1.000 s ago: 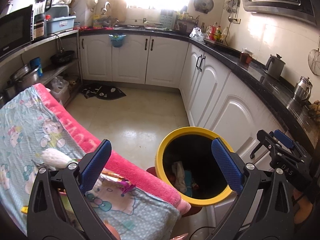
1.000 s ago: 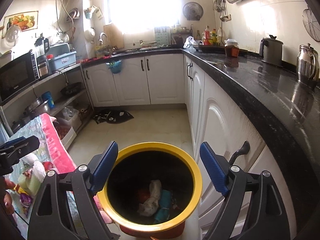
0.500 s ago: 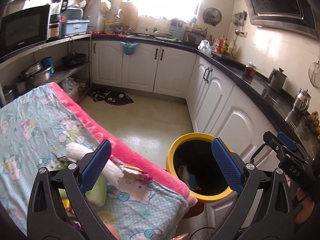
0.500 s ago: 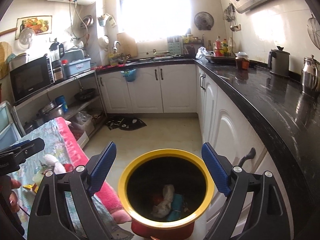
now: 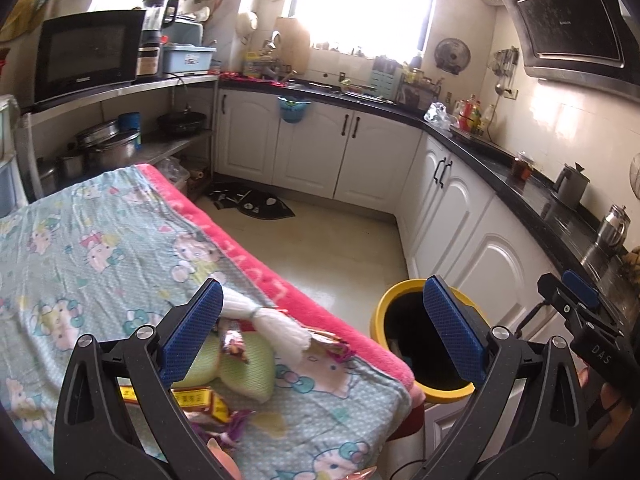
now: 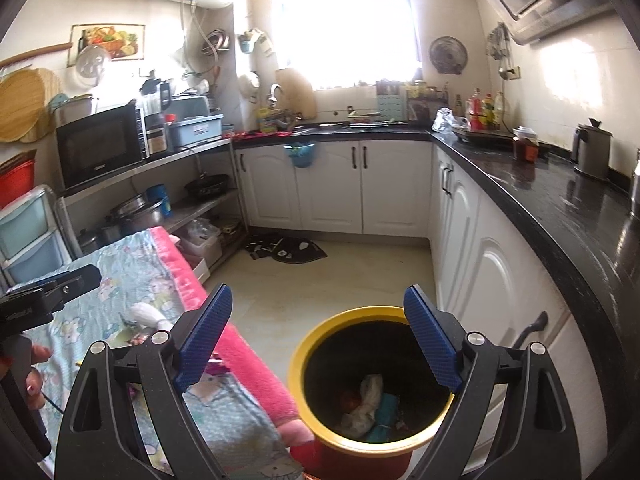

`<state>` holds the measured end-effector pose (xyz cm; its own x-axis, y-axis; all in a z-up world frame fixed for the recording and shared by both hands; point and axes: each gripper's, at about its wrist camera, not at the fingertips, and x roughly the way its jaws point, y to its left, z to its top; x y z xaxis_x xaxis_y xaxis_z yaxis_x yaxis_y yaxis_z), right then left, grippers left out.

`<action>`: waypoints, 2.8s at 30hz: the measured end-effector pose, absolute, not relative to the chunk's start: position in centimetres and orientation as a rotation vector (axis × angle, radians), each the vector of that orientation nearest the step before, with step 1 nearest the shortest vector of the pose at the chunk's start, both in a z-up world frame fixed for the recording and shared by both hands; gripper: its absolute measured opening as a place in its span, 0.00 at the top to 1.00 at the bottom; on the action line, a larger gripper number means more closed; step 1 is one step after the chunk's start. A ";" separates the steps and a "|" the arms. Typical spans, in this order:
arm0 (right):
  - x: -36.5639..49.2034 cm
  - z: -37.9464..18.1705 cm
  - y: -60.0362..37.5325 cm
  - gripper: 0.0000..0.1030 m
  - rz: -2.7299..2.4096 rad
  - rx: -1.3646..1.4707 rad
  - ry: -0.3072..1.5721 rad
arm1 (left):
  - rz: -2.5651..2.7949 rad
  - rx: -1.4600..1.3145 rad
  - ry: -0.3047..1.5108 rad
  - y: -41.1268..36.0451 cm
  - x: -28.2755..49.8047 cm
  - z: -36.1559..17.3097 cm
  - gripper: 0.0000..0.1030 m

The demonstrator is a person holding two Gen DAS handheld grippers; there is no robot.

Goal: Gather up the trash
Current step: 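Move both tools back toward the remaining trash on the bed, then grasp the yellow tape strip with the left tool while the right tool grasps the white string bundle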

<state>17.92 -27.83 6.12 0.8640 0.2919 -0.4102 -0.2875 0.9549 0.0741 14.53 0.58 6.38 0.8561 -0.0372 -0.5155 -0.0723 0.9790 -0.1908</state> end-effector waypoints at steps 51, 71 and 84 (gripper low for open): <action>21.4 -1.2 -9.0 0.18 0.640 -0.272 0.637 | 0.204 -0.660 0.828 15.7 10.7 -4.9 0.10; 25.4 -5.5 -6.5 0.36 0.708 -0.242 0.796 | 0.187 -0.943 0.848 18.1 10.6 -8.6 0.35; 25.6 -6.3 -6.2 0.75 0.744 -0.257 0.827 | 0.220 -1.007 0.846 19.9 10.3 -9.4 0.68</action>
<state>25.61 -6.24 -6.28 0.4457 0.4978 -0.7440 -0.6880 0.7222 0.0710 10.32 19.88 -9.38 0.6714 -0.2063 -0.7118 -0.5269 0.5426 -0.6542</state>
